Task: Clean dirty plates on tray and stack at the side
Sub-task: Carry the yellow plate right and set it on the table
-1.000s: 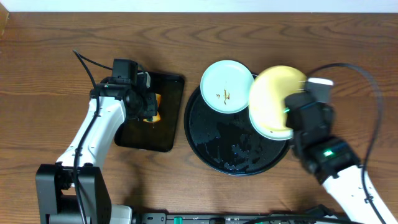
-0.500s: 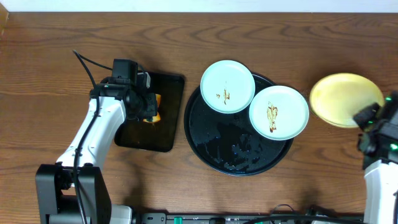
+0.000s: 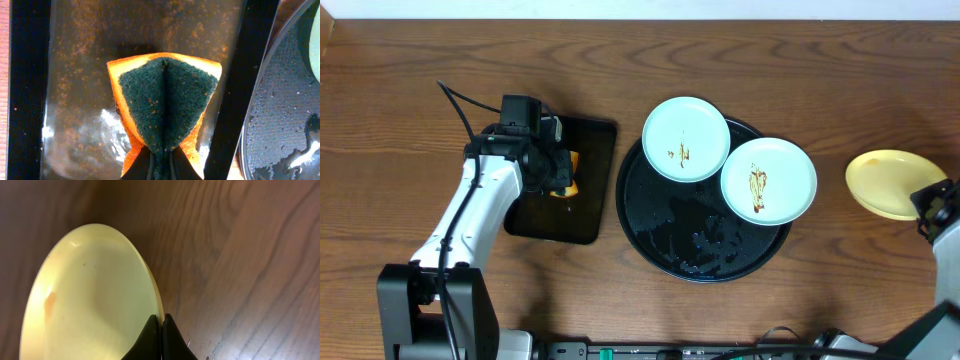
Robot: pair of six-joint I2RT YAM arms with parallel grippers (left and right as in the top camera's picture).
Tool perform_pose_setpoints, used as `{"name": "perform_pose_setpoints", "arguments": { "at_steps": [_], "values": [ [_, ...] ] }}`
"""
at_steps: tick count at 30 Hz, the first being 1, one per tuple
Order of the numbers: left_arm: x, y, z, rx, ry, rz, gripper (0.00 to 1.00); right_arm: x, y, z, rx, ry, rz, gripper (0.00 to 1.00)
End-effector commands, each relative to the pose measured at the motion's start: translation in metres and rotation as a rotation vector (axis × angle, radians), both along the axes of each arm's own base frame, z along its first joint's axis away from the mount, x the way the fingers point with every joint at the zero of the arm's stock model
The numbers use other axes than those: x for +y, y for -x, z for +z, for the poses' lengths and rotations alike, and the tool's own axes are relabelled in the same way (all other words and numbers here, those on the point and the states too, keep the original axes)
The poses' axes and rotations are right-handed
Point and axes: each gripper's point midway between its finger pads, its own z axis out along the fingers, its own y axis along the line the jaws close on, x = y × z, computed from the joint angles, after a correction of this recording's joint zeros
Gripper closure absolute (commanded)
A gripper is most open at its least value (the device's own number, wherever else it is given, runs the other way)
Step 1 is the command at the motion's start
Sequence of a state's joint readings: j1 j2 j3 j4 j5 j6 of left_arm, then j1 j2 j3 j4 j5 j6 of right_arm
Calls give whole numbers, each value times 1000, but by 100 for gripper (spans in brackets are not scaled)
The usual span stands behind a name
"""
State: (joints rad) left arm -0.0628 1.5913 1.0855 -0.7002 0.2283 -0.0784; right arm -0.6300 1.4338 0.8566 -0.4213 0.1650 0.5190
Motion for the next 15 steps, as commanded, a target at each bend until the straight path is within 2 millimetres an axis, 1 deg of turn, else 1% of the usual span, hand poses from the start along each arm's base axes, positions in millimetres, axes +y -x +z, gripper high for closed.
{"name": "perform_pose_setpoints", "arguments": {
  "at_steps": [1, 3, 4, 6, 9, 10, 12, 15],
  "values": [
    [2, -7, 10, -28, -8, 12, 92, -2, -6, -20, 20, -47, -6, 99],
    [2, -6, 10, -27, -8, 12, 92, 2, -7, -27, 31, -70, 18, 99],
    [2, -6, 10, -27, -8, 12, 92, 5, -10, -27, 25, -76, 41, 98],
    [2, -6, 10, -27, -8, 12, 92, 12, -21, -22, -13, -91, 124, 85],
    [2, -6, 10, -27, -8, 12, 92, 25, -33, -14, -55, -106, 219, 72],
    [2, -6, 10, -27, -8, 12, 92, 32, -37, -10, -73, -112, 254, 68],
    [2, -6, 10, -27, -8, 12, 92, 46, -47, -3, -109, -129, 328, 65],
    [2, -6, 10, -26, -8, 12, 92, 80, -63, 6, -162, -171, 485, 65]
  ]
}}
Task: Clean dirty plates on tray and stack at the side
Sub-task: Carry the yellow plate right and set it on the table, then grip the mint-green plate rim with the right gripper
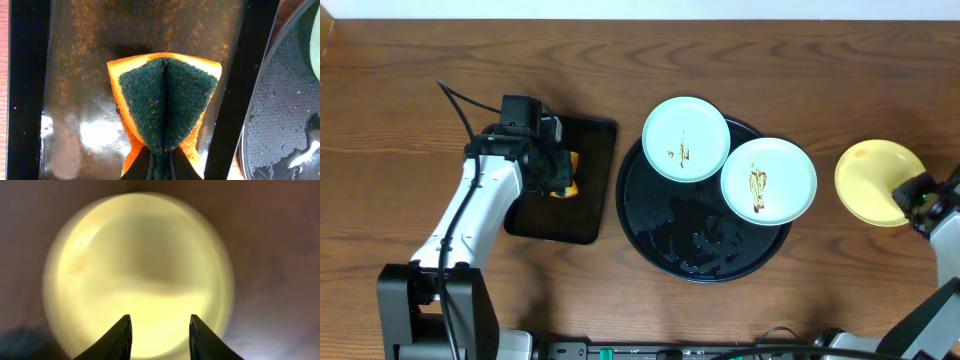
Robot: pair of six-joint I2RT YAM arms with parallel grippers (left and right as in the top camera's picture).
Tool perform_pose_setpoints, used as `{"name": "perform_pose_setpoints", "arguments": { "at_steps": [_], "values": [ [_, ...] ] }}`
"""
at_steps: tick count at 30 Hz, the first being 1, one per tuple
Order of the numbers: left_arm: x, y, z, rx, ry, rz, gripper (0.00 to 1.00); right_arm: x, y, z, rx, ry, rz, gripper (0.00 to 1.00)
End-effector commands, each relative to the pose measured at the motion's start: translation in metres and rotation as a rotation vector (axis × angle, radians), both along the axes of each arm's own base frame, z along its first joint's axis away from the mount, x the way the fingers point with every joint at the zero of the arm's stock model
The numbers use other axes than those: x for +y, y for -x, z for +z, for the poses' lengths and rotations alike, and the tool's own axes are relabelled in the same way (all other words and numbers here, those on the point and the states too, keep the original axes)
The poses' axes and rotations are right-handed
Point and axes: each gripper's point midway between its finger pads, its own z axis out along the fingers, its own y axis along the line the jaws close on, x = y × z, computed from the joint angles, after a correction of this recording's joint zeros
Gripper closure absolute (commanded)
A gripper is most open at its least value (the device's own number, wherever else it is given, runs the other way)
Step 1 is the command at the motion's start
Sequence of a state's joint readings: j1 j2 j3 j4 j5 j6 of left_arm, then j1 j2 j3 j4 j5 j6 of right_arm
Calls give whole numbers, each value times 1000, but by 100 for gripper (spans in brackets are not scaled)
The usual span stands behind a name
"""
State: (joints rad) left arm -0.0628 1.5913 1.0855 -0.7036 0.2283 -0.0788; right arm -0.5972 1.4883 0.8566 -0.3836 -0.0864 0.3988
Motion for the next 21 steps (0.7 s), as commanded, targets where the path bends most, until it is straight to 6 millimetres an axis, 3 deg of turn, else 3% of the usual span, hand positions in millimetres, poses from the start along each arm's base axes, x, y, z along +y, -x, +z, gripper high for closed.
{"name": "perform_pose_setpoints", "arguments": {
  "at_steps": [1, 8, 15, 21],
  "values": [
    [2, -7, 10, -30, -8, 12, 92, 54, -32, 23, -117, -62, 280, 65],
    [2, -7, 10, -30, -8, 12, 92, 129, -45, 17, -68, -36, 576, 64],
    [2, -7, 10, -29, -8, 12, 92, 150, -46, 5, 45, 113, 628, 62],
    [2, -7, 10, -29, -8, 12, 92, 163, -46, -13, 92, 102, 668, 62]
  ]
}}
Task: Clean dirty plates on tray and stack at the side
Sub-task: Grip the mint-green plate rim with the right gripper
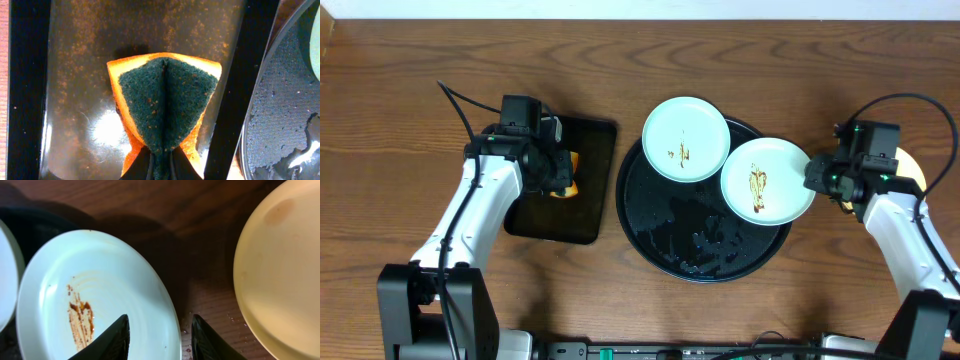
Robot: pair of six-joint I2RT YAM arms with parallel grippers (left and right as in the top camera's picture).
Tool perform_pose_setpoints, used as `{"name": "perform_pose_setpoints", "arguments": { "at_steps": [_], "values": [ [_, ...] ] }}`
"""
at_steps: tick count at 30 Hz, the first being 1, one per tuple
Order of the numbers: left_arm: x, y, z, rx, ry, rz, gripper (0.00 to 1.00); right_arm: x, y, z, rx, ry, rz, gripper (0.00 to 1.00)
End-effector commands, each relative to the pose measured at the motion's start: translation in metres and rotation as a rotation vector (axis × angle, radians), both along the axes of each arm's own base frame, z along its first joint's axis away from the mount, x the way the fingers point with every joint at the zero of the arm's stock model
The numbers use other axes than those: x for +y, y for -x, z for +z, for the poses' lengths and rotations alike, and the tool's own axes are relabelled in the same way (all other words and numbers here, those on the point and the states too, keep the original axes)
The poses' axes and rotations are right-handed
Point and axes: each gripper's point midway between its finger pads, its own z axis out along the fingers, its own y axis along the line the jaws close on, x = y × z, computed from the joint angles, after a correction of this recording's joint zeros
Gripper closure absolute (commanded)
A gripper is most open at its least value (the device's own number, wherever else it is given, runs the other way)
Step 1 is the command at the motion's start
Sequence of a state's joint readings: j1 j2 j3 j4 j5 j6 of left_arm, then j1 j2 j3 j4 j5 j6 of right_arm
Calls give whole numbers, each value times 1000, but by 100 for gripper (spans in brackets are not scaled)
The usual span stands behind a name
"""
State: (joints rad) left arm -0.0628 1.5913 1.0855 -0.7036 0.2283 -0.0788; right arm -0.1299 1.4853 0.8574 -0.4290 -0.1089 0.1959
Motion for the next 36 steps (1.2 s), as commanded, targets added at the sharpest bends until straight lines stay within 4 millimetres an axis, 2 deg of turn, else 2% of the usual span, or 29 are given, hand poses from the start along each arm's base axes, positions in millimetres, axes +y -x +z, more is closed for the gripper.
{"name": "perform_pose_setpoints", "arguments": {
  "at_steps": [1, 5, 10, 12, 20, 24, 31, 36],
  "values": [
    [2, -7, 10, -29, -8, 12, 91, 2, -1, -14, 44, 38, 22, 62],
    [2, -7, 10, -29, -8, 12, 92, 13, 2, -31, 96, 14, 53, 67],
    [2, -7, 10, -29, -8, 12, 92, 18, 4, -36, 113, 13, 67, 95],
    [2, -7, 10, -29, -8, 12, 92, 18, 5, -34, 112, 13, 67, 99],
    [2, -7, 10, -30, -7, 11, 91, 18, 12, -21, 107, 17, 65, 99],
    [1, -7, 10, -29, -3, 10, 92, 21, 25, -13, 129, 6, 72, 99],
    [-9, -6, 11, -30, 7, -18, 92, 52, 64, -14, 263, -103, 146, 99],
    [-22, -3, 11, -28, 10, -54, 92, 73, 76, -16, 307, -106, 211, 99]
  ]
}}
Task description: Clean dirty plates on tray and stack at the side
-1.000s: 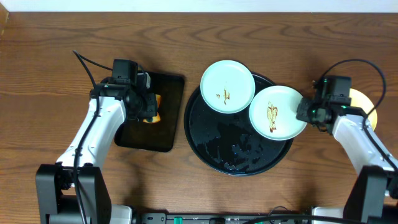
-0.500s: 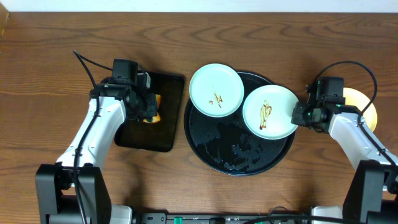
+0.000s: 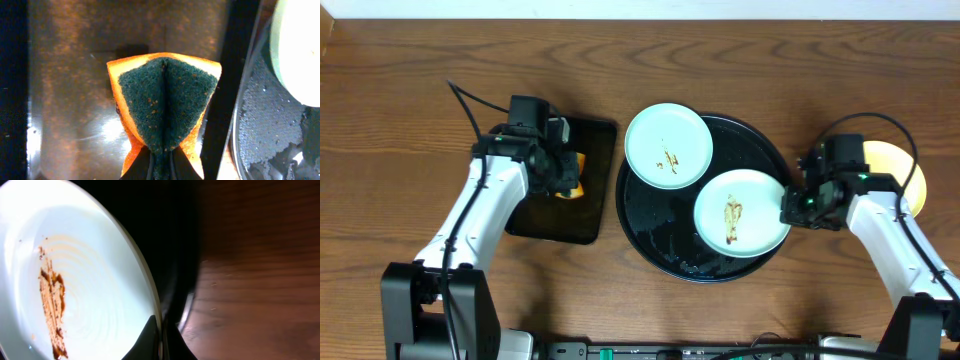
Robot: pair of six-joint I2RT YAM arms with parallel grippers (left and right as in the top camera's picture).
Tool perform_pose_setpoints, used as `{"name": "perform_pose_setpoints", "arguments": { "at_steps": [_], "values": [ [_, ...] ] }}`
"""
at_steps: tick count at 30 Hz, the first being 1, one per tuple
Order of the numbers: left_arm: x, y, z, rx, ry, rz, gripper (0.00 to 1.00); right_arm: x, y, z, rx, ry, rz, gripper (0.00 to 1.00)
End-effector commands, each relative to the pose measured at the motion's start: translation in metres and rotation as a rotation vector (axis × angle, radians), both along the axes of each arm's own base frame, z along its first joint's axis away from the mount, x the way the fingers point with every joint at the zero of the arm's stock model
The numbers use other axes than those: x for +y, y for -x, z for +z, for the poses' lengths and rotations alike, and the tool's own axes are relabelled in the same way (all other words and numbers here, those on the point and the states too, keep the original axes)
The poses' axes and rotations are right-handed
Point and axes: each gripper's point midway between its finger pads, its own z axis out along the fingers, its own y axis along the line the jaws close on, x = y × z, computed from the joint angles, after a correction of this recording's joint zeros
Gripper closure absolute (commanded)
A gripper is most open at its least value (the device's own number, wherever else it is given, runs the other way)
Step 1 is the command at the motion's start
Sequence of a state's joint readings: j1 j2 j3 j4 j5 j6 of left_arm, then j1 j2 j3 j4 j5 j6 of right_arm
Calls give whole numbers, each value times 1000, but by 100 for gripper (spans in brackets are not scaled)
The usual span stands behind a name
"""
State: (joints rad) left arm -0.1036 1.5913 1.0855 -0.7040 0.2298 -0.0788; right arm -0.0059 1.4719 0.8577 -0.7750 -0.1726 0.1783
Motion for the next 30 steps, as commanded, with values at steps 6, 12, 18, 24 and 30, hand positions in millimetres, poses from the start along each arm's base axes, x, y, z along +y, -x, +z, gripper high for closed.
{"name": "perform_pose_setpoints", "arguments": {
  "at_steps": [6, 12, 18, 24, 30],
  "values": [
    [-63, 9, 19, -7, 175, -144, 92, 40, 3, 7, -15, -40, 121, 99],
    [-126, 35, 32, 21, 337, -316, 92, 56, 8, 7, -11, -41, 174, 99],
    [-175, 63, 35, 43, 363, -424, 92, 61, 14, 1, 20, -40, 134, 99],
    [-217, 84, 39, 31, 391, -498, 92, 64, 26, -12, 65, -37, 127, 99],
    [-237, 96, 14, 104, 345, -428, 92, 66, 29, -16, 76, -41, 99, 99]
  ]
}}
